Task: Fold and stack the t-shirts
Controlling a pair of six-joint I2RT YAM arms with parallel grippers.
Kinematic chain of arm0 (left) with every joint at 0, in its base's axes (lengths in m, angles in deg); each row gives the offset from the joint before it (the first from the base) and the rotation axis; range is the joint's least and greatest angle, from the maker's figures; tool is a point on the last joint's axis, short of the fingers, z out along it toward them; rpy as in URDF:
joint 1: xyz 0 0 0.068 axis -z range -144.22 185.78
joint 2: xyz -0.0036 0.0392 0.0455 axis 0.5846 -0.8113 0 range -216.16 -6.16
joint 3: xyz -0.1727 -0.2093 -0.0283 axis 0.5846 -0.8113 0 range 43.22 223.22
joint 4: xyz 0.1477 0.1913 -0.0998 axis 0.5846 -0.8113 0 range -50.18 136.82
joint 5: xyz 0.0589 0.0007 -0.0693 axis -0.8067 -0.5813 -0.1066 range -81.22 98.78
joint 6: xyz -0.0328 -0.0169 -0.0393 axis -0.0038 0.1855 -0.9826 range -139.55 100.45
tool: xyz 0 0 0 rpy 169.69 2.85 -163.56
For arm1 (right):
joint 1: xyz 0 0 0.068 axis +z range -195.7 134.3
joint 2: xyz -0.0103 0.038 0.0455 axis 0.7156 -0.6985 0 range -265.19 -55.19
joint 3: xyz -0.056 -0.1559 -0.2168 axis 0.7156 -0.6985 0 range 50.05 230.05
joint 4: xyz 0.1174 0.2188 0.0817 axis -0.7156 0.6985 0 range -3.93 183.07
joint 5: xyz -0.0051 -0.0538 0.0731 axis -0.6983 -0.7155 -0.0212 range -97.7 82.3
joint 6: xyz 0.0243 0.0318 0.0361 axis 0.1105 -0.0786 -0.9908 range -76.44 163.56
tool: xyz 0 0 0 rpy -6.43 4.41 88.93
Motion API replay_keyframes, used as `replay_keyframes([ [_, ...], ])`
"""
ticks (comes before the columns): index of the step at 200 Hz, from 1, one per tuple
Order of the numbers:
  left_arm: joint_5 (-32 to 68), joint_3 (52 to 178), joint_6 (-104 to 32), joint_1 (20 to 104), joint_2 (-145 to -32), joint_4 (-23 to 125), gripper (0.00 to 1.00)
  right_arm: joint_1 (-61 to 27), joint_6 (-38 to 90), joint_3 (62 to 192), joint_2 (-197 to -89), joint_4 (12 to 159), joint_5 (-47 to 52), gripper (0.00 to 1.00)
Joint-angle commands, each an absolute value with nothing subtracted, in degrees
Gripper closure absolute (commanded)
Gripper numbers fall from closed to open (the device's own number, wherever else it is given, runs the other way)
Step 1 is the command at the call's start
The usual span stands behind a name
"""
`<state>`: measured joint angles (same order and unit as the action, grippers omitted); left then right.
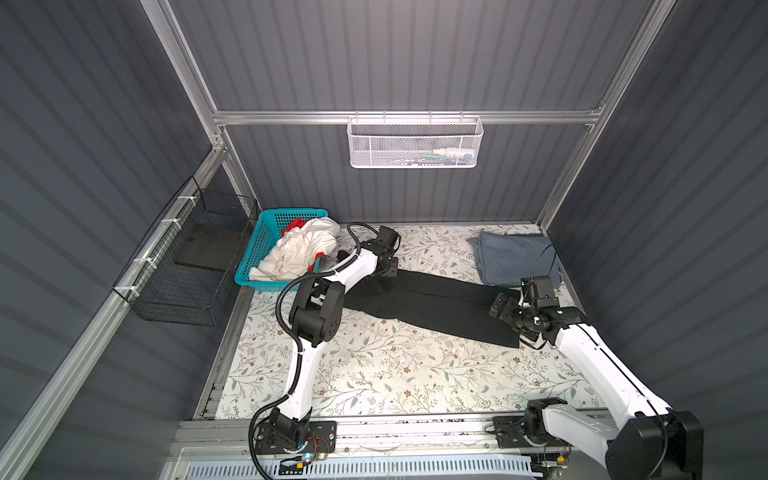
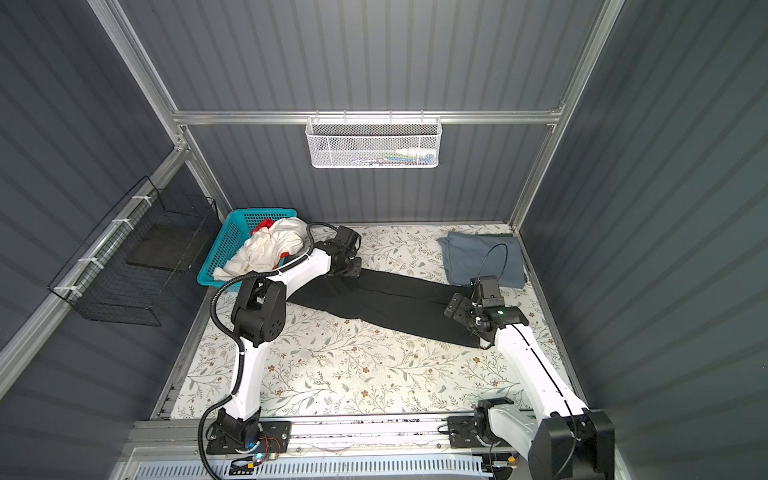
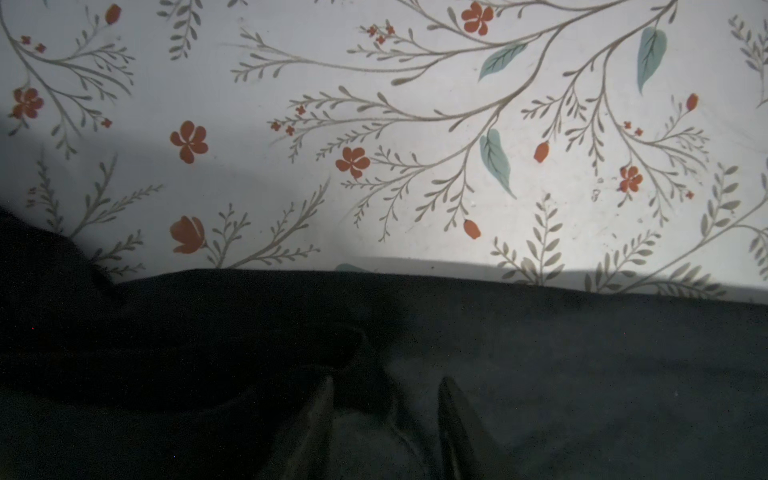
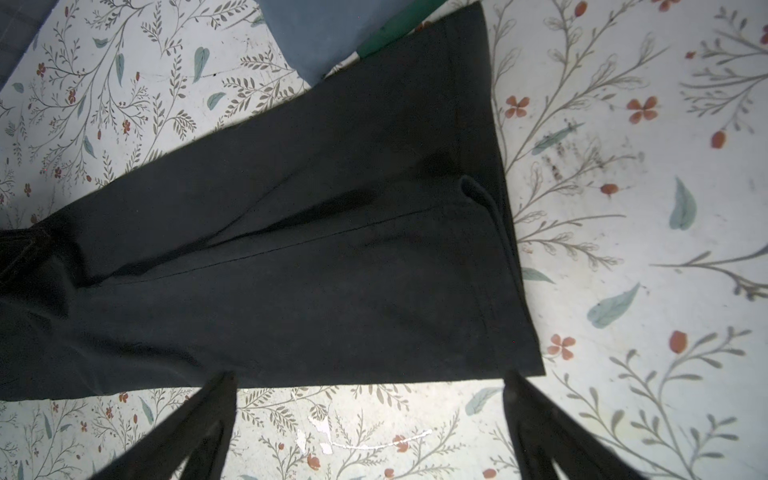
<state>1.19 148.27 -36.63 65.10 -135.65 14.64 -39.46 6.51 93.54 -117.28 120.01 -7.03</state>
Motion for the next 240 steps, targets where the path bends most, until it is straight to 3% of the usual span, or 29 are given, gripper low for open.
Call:
replay_keyframes([
  [1,0.54,150.11,-36.16,65.39,-137.57,12.99,0.59,-39.72,6.34,92.94,-117.0,120.67,-7.92,0.01],
  [28,0.04,150.45,-36.4,65.39,-138.08,12.63,0.62,-39.81,6.36,92.85,-116.8,120.92,-8.4,0.01],
  [52,-0.65,150.45,-36.26,65.39,-138.07,12.98,0.73,-39.8,6.47,92.9,-116.8,120.89,-8.44,0.01],
  [85,-1.39,151.6,-36.5,65.39,-139.33,11.67,0.74,-39.9,6.39,93.02,-116.78,121.14,-8.38,0.01],
  [145,-1.8,152.03,-36.17,65.38,-139.64,11.07,0.88,-40.05,6.37,92.94,-117.07,120.91,-8.32,0.01],
  [178,-1.95,151.61,-35.99,65.39,-139.4,10.92,1.0,-40.07,6.17,92.87,-117.15,120.75,-8.45,0.01],
  [240,-1.07,150.3,-36.16,65.39,-137.1,12.38,1.0,-40.09,5.94,92.71,-117.33,120.64,-8.34,0.01],
])
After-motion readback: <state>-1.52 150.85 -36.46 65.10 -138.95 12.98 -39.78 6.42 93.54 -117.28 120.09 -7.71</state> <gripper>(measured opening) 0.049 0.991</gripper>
